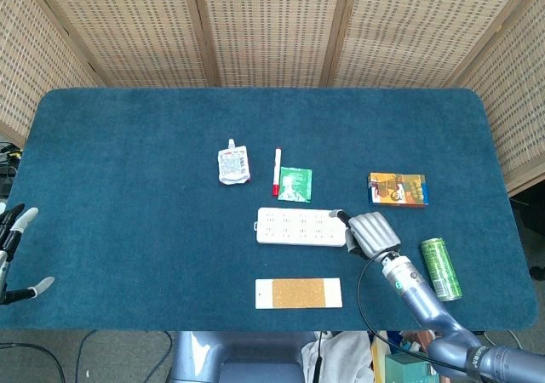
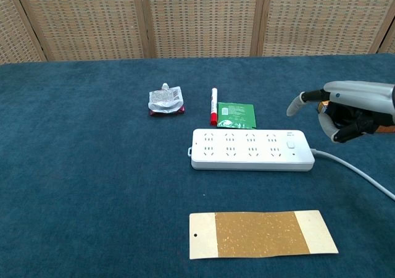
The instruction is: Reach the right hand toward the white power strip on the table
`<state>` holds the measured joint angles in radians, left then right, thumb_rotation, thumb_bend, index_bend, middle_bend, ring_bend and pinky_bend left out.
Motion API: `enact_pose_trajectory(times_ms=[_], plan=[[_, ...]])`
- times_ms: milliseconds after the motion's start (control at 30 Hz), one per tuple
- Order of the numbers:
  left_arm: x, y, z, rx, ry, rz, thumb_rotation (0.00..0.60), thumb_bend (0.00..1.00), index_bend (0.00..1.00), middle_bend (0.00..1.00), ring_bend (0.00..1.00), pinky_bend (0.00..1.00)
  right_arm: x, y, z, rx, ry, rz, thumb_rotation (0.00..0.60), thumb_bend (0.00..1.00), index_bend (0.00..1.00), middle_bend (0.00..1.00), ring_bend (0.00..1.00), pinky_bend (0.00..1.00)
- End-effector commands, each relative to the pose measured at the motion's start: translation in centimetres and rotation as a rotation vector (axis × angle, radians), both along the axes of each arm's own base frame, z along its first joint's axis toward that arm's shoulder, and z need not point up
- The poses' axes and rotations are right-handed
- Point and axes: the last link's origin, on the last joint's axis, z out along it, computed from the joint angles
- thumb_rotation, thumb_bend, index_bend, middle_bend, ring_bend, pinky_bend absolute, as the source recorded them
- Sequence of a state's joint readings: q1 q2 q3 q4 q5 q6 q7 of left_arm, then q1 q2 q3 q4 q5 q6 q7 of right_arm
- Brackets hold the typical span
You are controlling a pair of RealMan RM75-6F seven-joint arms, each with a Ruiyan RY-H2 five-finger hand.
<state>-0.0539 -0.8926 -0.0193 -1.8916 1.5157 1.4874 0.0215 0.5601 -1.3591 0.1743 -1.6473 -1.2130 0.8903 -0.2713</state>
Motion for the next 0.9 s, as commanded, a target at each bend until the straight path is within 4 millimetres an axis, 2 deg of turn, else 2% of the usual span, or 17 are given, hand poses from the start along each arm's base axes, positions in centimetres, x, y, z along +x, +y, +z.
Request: enact_pose_trajectory(times_ms=[33,300,900], plan=[[0.1,0.1,-0.1,-0.003,0.004,0.000,0.600,0.00,0.00,0.00,0.00,0.00,-0.3,0.0,-0.5,0.011,0.017,-0.008,0.600,0.85,0.21,0.92,0.98,1.00],[0.1,0.2,-0.4,-0.007,0.011,0.002,0.600,0.00,0.00,0.00,0.00,0.00,-1.7,0.2,-1.6,0.039,0.055,-0.041,0.600,0.85,0.21,0.92,0.98,1.00],[0.2,0.2,-0.5,-0.006,0.018,0.002,0.600,0.00,0.00,0.00,0.00,0.00,-1.9,0.1,-2.5,0.052,0.074,-0.049,0.600,0.85,0.21,0.92,0.98,1.00]])
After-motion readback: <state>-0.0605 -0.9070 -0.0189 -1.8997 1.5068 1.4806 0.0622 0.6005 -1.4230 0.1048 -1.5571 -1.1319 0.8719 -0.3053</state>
